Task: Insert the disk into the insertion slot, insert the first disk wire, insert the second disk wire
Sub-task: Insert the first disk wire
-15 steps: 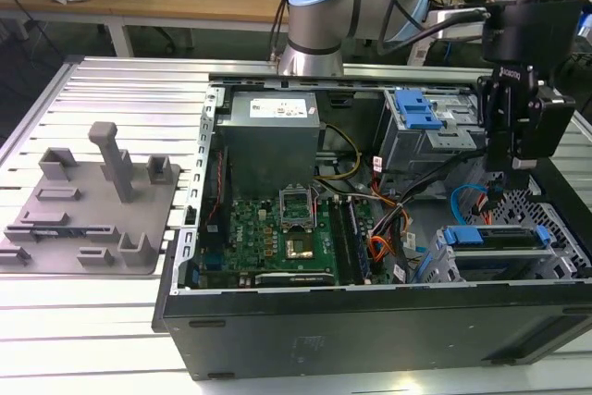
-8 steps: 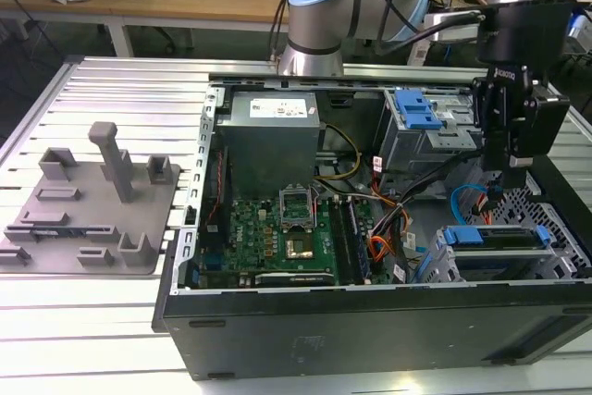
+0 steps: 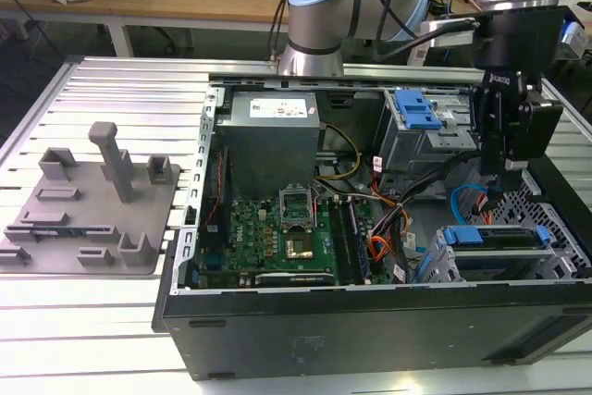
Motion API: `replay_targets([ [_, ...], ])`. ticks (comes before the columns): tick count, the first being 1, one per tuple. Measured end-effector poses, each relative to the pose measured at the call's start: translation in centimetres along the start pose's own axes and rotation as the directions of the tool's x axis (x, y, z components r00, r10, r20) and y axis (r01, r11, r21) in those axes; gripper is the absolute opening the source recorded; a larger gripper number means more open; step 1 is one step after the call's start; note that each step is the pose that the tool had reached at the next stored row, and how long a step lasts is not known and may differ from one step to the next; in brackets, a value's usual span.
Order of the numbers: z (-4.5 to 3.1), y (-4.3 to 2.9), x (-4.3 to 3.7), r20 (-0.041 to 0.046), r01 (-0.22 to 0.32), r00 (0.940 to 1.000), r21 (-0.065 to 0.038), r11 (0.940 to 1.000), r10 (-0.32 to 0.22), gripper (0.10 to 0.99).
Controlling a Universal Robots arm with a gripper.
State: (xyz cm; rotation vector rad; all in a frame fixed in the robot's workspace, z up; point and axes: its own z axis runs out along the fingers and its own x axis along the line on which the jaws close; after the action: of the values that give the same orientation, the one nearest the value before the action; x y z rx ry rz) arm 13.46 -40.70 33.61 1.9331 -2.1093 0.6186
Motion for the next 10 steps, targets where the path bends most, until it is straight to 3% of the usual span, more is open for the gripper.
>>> replay_targets([
  [1,-0.05,0.01,-0.15,-0.004,0.001,1.0,0.0,1.0,-0.001,0.443],
  [2,-0.1,0.02,-0.31,-0.0085,0.001,1.0,0.001,1.0,-0.001,0.443],
  [3,-0.21,0.05,-0.64,-0.0186,0.002,0.9998,0.002,1.0,-0.002,0.443],
  [5,-0.09,0.09,-0.85,-0.0279,0.004,0.9996,0.003,1.0,-0.004,0.443],
  [10,0.0,0.1,-0.89,-0.0313,0.004,0.9995,0.004,1.0,-0.004,0.443],
])
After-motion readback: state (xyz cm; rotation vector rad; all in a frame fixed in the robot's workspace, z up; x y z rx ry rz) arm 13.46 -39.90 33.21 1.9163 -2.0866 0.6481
